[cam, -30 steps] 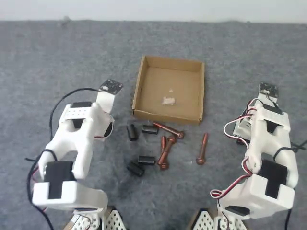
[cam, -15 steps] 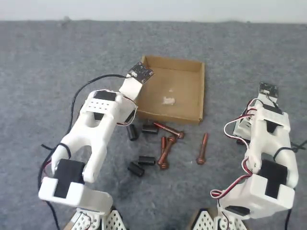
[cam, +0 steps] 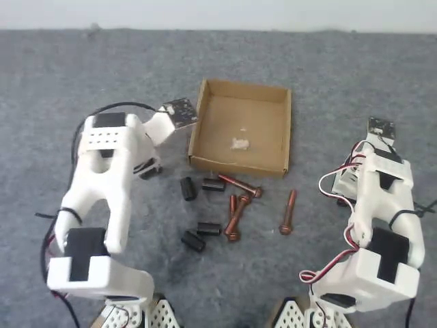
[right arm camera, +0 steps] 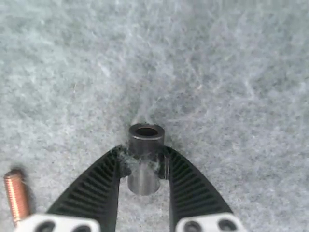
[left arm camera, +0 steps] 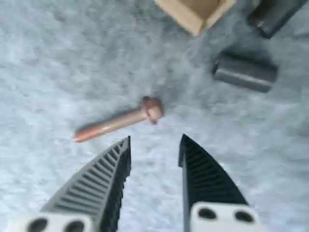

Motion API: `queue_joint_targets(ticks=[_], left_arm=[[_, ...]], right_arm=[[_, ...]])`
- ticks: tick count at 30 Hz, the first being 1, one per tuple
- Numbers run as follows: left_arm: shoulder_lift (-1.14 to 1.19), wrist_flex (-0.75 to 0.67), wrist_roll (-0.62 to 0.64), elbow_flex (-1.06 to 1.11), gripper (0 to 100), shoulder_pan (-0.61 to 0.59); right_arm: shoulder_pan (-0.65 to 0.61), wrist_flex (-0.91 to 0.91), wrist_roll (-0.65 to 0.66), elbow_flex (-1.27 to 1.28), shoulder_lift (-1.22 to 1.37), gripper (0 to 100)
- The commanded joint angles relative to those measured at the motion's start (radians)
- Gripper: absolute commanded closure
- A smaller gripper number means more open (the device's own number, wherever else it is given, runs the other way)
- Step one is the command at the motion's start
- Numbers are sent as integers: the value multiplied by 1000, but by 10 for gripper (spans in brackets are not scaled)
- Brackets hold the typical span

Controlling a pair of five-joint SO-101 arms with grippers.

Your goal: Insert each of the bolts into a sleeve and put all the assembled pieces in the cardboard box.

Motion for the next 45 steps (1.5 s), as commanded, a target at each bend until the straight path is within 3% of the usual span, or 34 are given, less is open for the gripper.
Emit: queue_joint_targets(ticks=[1,5,18,28,32,39,42,45], left_arm=[[-58,-61,-84,-51,833,-34],[17,-61,-138,-97,833,-31],[388,-41,-144,-309,842,-32],[400,-15,-133,-305,972,-5],[393,25,8,-309,973,17],[390,17,554,-311,970,137],[390,38,566,-343,954,146],[390,184,523,-440,882,129]], right_arm=[[4,-13,18,-51,-2,992],[4,-12,18,-51,-2,992],[4,-18,18,-51,-2,992],[4,-18,18,-51,-2,992],[4,-18,18,-51,-2,992],[4,-18,18,-51,-2,992],[4,-16,18,-51,-2,992],[5,-15,18,-49,-2,992]])
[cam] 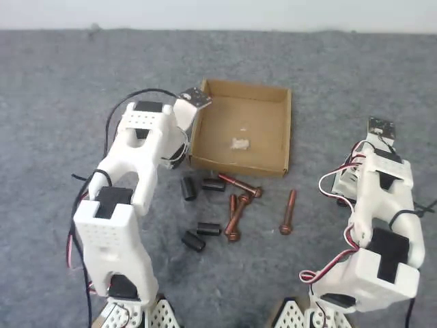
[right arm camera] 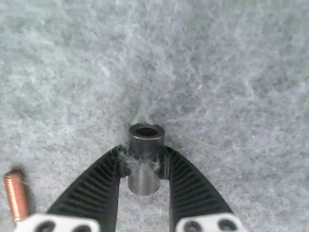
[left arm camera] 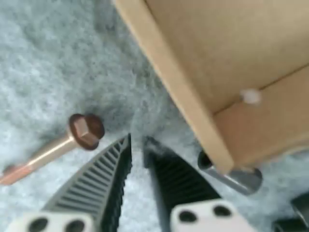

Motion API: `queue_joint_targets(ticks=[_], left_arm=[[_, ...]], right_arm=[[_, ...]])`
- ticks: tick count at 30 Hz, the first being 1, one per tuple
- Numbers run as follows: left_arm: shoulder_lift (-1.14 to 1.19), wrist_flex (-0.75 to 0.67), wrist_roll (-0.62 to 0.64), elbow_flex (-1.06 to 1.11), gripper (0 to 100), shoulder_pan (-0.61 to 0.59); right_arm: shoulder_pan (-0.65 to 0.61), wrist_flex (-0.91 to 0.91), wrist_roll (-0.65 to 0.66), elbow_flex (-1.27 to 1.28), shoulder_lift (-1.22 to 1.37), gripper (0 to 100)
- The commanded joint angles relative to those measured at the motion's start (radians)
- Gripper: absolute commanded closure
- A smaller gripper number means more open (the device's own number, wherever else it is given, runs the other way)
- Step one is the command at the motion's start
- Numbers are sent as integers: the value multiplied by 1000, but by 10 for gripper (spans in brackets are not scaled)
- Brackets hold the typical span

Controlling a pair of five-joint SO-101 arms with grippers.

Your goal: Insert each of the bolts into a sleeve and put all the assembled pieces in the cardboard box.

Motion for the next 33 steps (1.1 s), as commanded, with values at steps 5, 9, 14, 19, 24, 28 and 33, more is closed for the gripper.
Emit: queue_joint_targets(ticks=[5,9,14,19,24,28,33], left_arm=[[-23,282,-183,-288,874,-41],[-12,272,-344,-341,874,-80],[5,199,-459,-340,874,-104],[133,118,-463,-351,874,-98],[241,103,-462,-441,906,-114],[290,106,-462,-507,943,-138],[324,112,-457,-527,945,-150]], right_arm=[[5,-15,18,-49,-2,992],[5,-16,18,-49,-2,992],[5,-16,18,-49,-2,992],[4,-18,18,-49,-2,992],[4,-18,18,-49,-2,992],[4,-18,20,-49,-2,992],[4,-18,20,-49,-2,992]])
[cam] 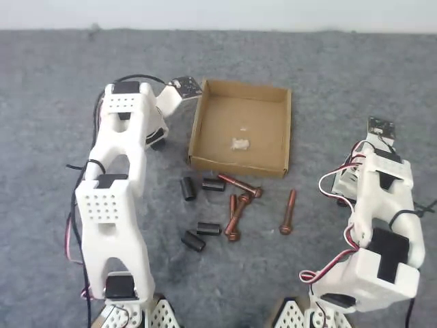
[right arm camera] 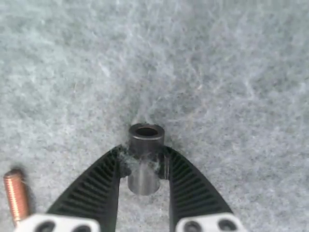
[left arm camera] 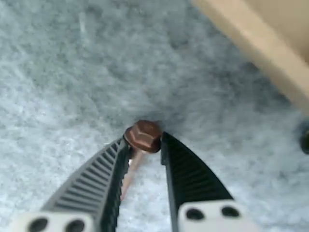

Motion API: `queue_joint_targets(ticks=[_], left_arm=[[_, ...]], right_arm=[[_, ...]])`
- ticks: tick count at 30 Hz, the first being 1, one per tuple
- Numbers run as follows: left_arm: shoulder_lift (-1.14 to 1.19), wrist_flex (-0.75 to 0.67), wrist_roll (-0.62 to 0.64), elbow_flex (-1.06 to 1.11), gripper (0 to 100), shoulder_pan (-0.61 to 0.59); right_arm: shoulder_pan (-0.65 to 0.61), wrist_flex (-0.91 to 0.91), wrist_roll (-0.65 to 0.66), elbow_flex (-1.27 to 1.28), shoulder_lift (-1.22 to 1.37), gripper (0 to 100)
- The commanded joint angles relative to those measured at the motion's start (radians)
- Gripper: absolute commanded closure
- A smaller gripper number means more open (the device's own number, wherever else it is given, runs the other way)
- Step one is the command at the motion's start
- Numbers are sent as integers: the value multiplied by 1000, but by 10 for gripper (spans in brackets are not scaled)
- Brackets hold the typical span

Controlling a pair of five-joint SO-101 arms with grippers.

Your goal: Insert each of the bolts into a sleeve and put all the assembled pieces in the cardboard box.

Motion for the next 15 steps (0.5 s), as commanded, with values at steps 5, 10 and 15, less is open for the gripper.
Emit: queue_joint_targets(ticks=[5,10,15], left_arm=[[-3,51,181,-41,945,18],[6,124,643,-107,945,61],[6,245,1088,-179,945,91]], right_arm=[[4,-18,17,-49,-4,992],[4,-18,17,-49,-4,992],[4,-18,17,-49,-4,992]])
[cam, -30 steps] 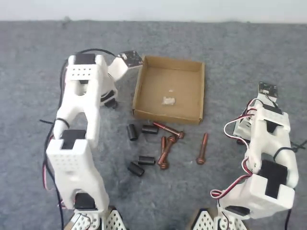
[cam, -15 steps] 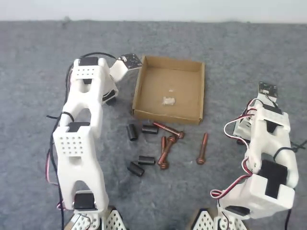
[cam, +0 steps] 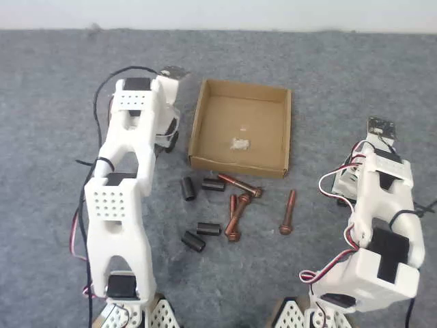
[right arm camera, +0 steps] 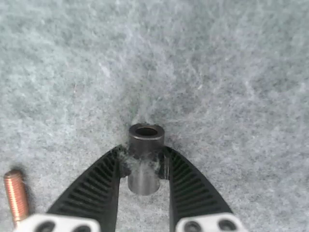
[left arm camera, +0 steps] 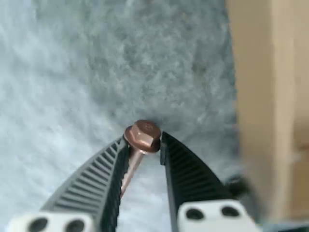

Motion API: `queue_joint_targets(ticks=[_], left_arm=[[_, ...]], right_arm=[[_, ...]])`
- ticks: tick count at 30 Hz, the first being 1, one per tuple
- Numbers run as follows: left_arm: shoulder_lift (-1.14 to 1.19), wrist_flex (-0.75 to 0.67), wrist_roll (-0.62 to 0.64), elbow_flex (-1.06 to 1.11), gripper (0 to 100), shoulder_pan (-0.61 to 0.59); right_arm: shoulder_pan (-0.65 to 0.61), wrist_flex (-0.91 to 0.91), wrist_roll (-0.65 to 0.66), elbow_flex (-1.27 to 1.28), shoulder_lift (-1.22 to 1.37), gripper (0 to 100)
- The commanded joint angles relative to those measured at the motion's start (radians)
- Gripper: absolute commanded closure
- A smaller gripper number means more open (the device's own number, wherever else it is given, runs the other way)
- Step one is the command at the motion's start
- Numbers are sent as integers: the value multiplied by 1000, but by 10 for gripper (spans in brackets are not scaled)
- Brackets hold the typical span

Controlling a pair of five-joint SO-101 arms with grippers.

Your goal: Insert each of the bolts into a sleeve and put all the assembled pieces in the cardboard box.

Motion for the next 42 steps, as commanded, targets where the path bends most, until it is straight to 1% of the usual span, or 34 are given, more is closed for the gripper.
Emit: queue_joint_targets(ticks=[1,3,5,9,11,14,18,23,26,29,32,37,39,42], left_arm=[[-15,95,413,-90,945,34],[-23,109,482,-93,945,37],[-25,110,520,-104,942,37],[-25,110,526,-113,934,32],[-21,117,522,-110,900,32],[-23,118,448,-108,855,32],[-25,120,376,-108,849,35],[-25,132,331,-101,849,37],[-25,117,325,-54,849,38],[-35,78,322,10,849,38],[-118,17,298,119,869,38],[-293,-143,370,349,873,32],[-307,-189,391,387,873,29],[-284,-221,451,394,873,29]], right_arm=[[4,-16,17,-49,-4,992],[4,-16,17,-49,-4,992],[4,-15,17,-49,-4,992],[5,-15,17,-49,-4,992],[5,-15,25,-49,-4,992],[5,-13,37,-49,-4,992],[5,-13,40,-49,-4,992],[4,-15,43,-49,-4,992],[4,-15,43,-49,-4,992],[4,-15,43,-49,-4,992],[4,-16,43,-49,-4,992],[4,-12,43,-49,-4,992],[4,-10,43,-48,-4,992],[4,-8,44,-44,-4,992]])
